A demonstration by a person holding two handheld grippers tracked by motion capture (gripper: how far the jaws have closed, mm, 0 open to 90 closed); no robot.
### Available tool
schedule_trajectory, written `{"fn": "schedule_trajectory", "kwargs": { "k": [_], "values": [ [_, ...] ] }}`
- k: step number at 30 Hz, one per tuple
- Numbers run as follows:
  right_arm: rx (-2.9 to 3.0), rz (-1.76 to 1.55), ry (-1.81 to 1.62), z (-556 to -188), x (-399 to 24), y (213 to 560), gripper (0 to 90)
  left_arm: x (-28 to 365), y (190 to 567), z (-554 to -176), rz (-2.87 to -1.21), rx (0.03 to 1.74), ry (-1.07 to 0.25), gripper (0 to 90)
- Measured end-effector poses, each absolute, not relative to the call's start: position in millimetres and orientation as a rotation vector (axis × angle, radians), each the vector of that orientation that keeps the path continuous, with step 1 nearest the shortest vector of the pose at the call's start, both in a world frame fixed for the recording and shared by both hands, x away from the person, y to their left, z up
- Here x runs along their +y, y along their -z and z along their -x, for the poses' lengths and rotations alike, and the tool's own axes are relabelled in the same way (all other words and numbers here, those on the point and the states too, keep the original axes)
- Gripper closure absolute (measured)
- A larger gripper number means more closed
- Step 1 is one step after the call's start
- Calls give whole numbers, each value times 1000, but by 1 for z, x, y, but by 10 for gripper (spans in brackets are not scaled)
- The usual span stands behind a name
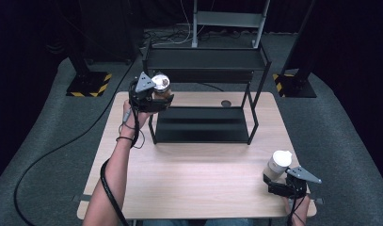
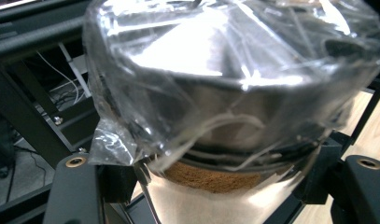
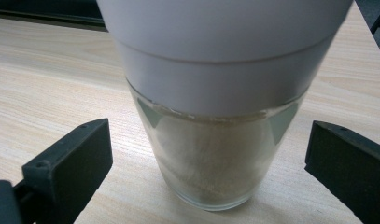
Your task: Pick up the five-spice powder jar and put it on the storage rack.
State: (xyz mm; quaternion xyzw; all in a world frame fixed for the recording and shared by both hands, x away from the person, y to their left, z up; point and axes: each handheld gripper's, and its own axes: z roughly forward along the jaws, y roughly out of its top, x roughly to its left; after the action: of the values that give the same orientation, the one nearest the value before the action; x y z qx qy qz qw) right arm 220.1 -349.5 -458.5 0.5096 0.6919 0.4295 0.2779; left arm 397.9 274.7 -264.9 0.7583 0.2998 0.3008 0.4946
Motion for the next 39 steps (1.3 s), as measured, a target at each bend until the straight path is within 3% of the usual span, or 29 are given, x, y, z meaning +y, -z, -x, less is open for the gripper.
{"fn": "schedule_trajectory", "kwargs": {
  "k": [39],
  "values": [
    [1856,-1372,-1155,-220,-350,458,0,273,202,-416,-1844,653,-738,305]
  ]
}}
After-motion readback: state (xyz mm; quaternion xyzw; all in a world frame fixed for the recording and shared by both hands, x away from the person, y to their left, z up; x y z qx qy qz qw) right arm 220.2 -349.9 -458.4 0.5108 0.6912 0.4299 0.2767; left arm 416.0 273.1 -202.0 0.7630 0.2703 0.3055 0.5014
